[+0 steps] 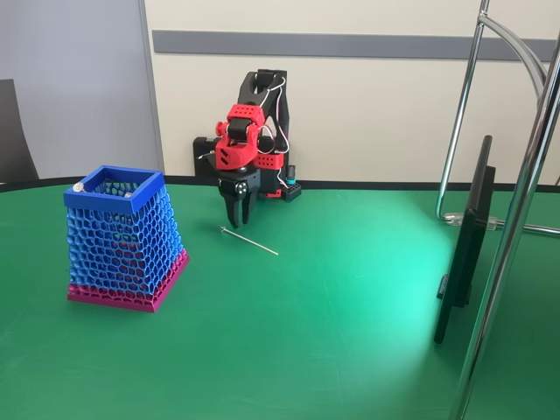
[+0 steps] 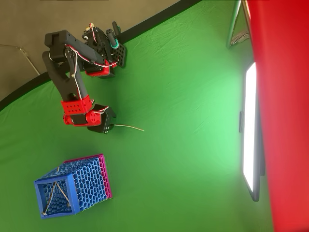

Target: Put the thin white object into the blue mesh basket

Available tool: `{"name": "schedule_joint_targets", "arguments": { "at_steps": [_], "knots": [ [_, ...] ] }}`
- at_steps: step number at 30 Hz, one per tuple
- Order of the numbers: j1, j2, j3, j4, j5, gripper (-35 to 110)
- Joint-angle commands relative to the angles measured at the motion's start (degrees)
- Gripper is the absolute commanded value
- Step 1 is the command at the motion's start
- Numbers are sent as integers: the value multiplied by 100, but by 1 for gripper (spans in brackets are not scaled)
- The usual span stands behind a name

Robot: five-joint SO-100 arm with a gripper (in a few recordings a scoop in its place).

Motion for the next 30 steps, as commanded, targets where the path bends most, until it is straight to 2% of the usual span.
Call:
{"name": "schedule_joint_targets", "arguments": {
  "at_steps": [1, 12, 30],
  "knots": [
    [149, -9, -264, 79, -132, 17],
    [141, -290, -88, 97, -264, 17],
    [914, -712, -527, 97, -817, 18]
  ]
}}
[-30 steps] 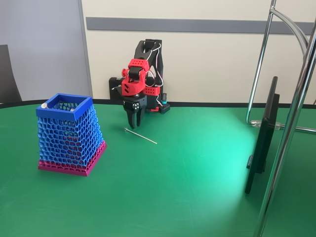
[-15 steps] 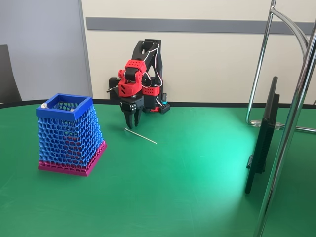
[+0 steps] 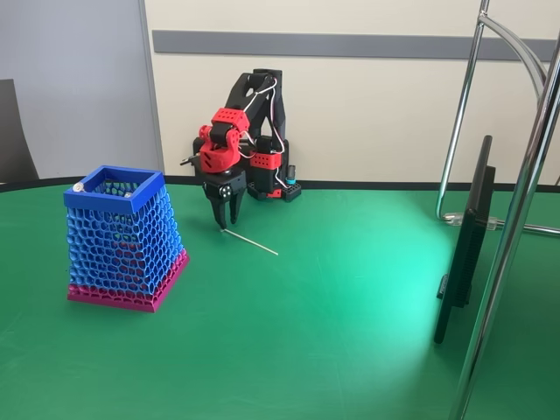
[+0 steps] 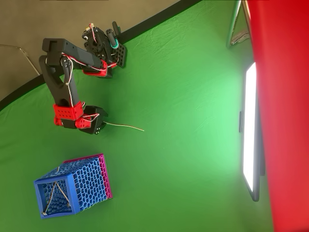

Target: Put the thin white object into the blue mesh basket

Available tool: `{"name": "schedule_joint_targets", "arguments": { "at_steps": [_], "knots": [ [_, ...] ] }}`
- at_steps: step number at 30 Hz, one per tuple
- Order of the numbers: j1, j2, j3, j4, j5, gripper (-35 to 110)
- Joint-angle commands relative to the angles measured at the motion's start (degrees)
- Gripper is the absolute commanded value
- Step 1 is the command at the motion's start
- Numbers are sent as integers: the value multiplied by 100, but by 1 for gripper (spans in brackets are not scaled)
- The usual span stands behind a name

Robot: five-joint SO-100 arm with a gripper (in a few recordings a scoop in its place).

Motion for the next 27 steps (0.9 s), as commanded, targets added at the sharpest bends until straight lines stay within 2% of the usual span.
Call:
{"name": "schedule_joint_targets", "arguments": {
  "at_steps": [1, 27],
  "knots": [
    [35, -35, -308, 18, -70, 18],
    [26, -738, -527, -141, -176, 17]
  ]
}}
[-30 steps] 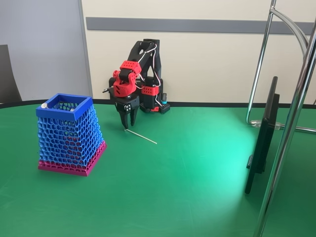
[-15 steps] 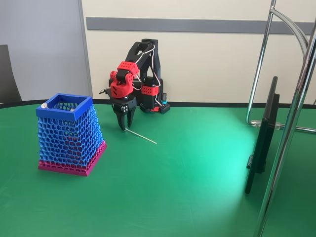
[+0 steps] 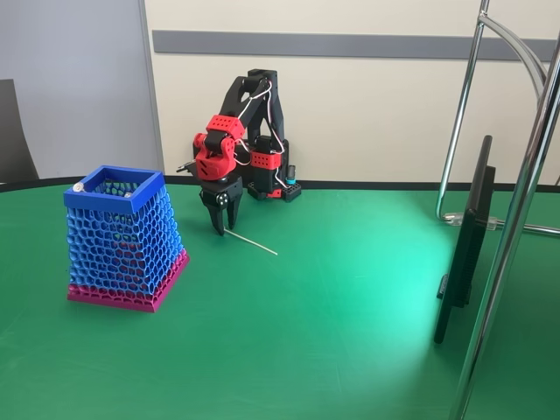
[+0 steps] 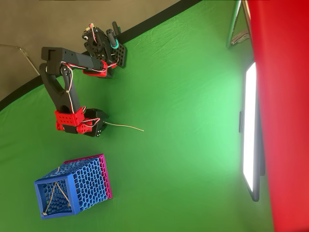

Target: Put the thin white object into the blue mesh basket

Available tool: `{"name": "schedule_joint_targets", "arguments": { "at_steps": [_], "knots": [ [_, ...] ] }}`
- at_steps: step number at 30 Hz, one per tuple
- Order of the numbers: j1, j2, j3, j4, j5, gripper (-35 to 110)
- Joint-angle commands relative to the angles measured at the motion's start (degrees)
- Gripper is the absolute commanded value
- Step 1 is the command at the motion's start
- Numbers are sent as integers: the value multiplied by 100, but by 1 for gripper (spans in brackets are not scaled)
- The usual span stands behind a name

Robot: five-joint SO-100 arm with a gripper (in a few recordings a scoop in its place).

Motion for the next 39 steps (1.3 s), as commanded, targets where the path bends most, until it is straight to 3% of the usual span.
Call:
{"name": "schedule_joint_targets", "arguments": {
  "at_steps": [1, 27, 33, 39],
  "knots": [
    [0, -18, -167, -88, -62, 17],
    [-123, 510, -123, -158, -316, 3],
    [-360, 967, -729, -176, -413, 3],
    [-483, 1397, -1529, -835, -589, 3]
  ]
}}
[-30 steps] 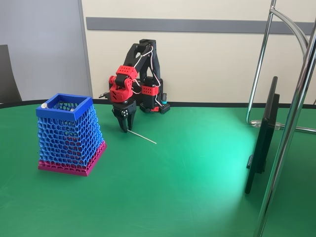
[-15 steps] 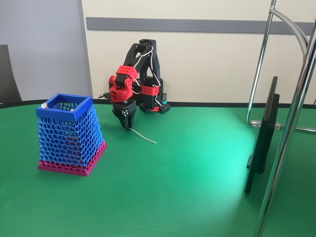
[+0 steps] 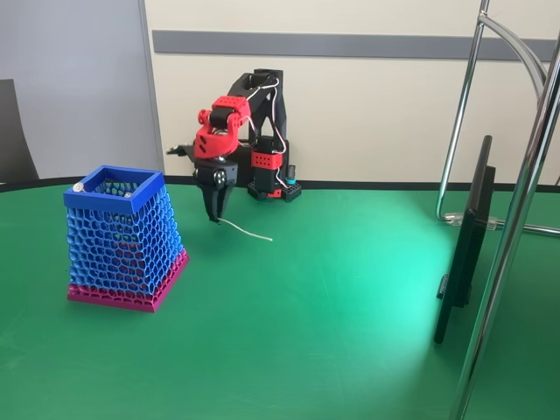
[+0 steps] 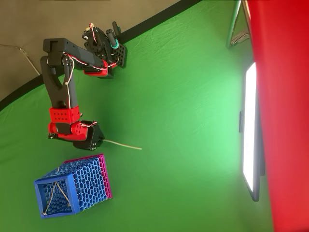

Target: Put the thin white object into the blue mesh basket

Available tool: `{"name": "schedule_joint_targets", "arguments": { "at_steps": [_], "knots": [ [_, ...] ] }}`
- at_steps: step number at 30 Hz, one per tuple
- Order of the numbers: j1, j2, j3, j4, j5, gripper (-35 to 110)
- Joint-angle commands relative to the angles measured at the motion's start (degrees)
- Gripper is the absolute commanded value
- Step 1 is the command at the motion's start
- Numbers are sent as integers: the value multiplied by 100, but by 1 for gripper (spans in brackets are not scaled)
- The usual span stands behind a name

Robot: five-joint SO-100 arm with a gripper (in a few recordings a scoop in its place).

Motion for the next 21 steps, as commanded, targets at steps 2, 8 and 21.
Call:
{"name": "schedule_joint_targets", "arguments": {
  "at_steps": [2, 8, 21],
  "knots": [
    [18, 545, -598, -668, -149, 2],
    [281, 826, -1213, -2030, -387, 2],
    [861, 870, -1644, -3999, -1547, 3]
  ]
}}
